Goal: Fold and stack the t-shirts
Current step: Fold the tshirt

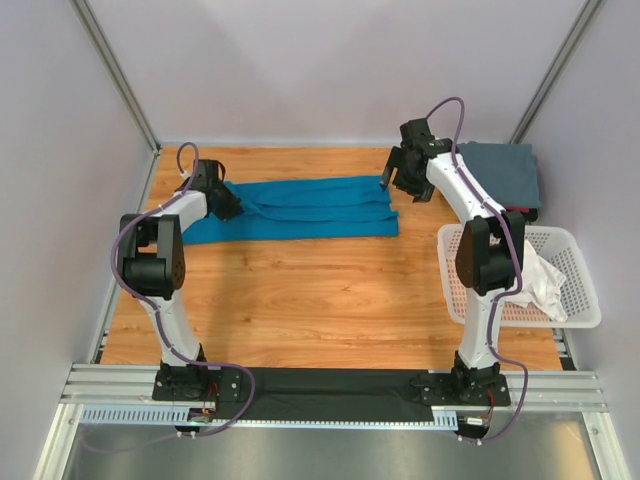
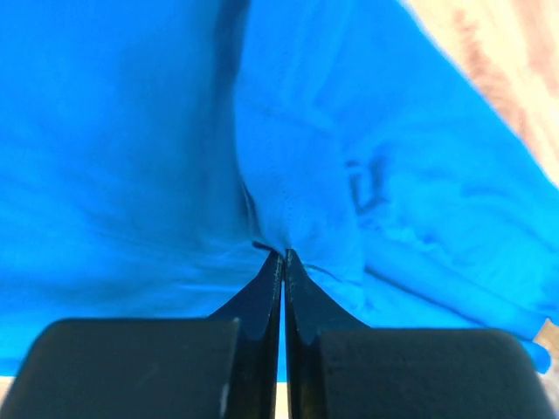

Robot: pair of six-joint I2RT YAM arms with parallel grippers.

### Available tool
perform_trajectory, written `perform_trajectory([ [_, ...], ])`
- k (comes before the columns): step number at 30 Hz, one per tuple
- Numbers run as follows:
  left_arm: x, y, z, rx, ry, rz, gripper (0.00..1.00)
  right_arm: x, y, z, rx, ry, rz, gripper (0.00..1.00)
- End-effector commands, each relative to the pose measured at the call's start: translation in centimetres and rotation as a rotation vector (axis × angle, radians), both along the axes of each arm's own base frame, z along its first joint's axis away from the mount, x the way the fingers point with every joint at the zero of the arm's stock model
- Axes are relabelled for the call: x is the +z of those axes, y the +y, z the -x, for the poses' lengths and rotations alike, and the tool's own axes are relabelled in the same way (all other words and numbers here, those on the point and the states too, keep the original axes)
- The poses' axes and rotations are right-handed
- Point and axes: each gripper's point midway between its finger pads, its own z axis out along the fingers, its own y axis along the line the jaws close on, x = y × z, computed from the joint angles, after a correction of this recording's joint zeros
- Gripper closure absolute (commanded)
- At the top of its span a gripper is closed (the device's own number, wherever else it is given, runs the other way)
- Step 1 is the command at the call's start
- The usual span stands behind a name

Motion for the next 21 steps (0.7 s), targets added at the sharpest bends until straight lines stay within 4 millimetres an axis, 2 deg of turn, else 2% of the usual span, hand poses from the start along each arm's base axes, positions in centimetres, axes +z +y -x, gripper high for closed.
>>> perform_trajectory([
  [1, 2.5, -0.1, -1.9, -0.017, -0.064, -0.014, 1.00, 3.1, -0.4, -1.0, -0.006, -0.086, 0.009, 0.14],
  [7, 4.5, -0.5, -3.9, -0.046, -0.117, -0.034, 1.00, 2.4, -0.3, -1.0, -0.004, -0.067, 0.009, 0.14],
  [15, 4.1, -2.5, -5.9, -0.108, -0.122, -0.021, 0.99, 2.1, -0.6, -1.1, -0.002, -0.061, 0.023, 0.14],
  [16, 4.7, -2.8, -6.4, -0.115, -0.137, -0.032, 0.96, 2.0, -0.6, -1.1, -0.002, -0.056, 0.024, 0.13],
  [17, 4.0, -3.0, -6.5, -0.125, -0.123, -0.038, 0.91, 2.0, -0.6, -1.1, -0.002, -0.056, 0.024, 0.13],
  [18, 3.9, -3.2, -6.5, -0.141, -0.116, -0.053, 0.79, 1.9, -0.6, -1.1, -0.001, -0.053, 0.026, 0.13],
  [19, 4.4, -3.2, -7.0, -0.145, -0.131, -0.061, 0.71, 1.8, -0.6, -1.1, 0.000, -0.051, 0.023, 0.13],
  [21, 4.1, -3.3, -7.4, -0.164, -0.135, -0.068, 0.57, 1.8, -0.4, -1.1, 0.003, -0.051, 0.014, 0.13],
])
